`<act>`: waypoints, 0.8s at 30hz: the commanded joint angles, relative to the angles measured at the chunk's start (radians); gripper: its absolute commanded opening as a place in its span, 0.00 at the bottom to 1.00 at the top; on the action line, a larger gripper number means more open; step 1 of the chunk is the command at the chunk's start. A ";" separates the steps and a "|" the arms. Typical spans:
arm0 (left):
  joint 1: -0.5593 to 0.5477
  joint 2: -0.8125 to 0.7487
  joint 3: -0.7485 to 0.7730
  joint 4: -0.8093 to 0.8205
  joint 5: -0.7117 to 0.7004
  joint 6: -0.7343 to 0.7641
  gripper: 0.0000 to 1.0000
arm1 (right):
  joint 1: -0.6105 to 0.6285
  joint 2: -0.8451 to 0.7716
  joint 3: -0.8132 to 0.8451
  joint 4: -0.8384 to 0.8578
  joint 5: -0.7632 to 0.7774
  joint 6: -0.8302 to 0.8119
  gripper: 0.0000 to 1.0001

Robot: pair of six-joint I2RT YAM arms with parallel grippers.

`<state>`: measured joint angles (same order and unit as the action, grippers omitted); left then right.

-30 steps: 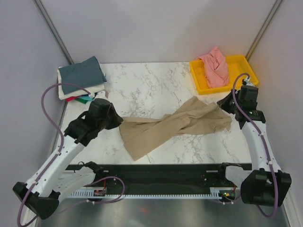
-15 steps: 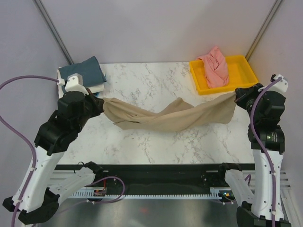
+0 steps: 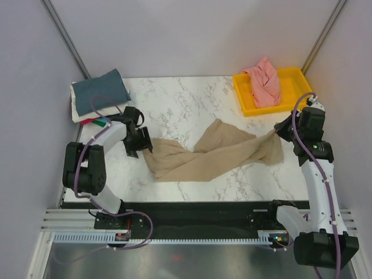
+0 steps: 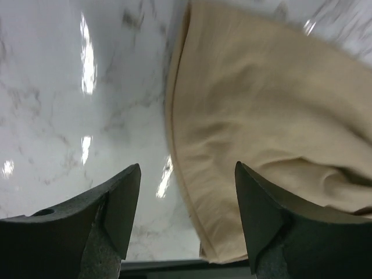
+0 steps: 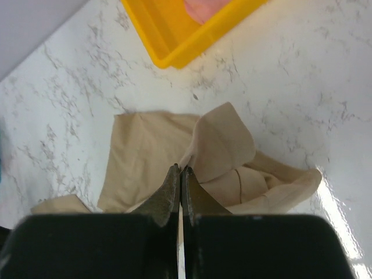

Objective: Fold and stack the t-shirts

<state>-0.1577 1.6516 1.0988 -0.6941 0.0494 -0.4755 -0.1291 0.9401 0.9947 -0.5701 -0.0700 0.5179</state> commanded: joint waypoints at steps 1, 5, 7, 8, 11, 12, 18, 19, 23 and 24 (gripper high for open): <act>-0.022 -0.219 -0.016 -0.013 0.023 0.002 0.73 | -0.004 -0.027 -0.028 0.012 -0.019 -0.033 0.00; -0.065 -0.413 -0.095 -0.013 -0.025 -0.026 0.61 | -0.003 -0.018 -0.065 0.052 -0.043 -0.025 0.00; -0.109 -0.508 -0.137 -0.013 -0.019 -0.054 0.57 | -0.003 0.002 -0.079 0.064 -0.062 -0.024 0.00; -0.124 -0.533 -0.187 -0.012 -0.010 -0.095 0.53 | -0.003 0.009 -0.082 0.068 -0.065 -0.022 0.00; -0.198 -0.618 -0.315 0.034 0.065 -0.170 0.52 | -0.004 0.028 -0.099 0.088 -0.070 -0.021 0.00; -0.210 -0.633 -0.348 0.056 0.096 -0.184 0.53 | -0.003 0.029 -0.100 0.095 -0.077 -0.021 0.00; -0.347 -0.736 -0.531 0.145 0.104 -0.270 0.55 | -0.003 0.034 -0.103 0.088 -0.080 -0.041 0.00; -0.355 -0.740 -0.554 0.146 0.098 -0.275 0.55 | -0.003 0.034 -0.106 0.087 -0.083 -0.041 0.00; -0.373 -0.747 -0.591 0.172 0.064 -0.304 0.55 | -0.001 0.040 -0.117 0.093 -0.094 -0.039 0.00; -0.373 -0.739 -0.599 0.179 0.060 -0.305 0.55 | -0.001 0.042 -0.117 0.092 -0.093 -0.041 0.00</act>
<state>-0.5228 0.9195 0.5156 -0.5941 0.1322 -0.7189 -0.1291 0.9810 0.8848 -0.5137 -0.1444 0.4923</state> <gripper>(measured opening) 0.546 0.011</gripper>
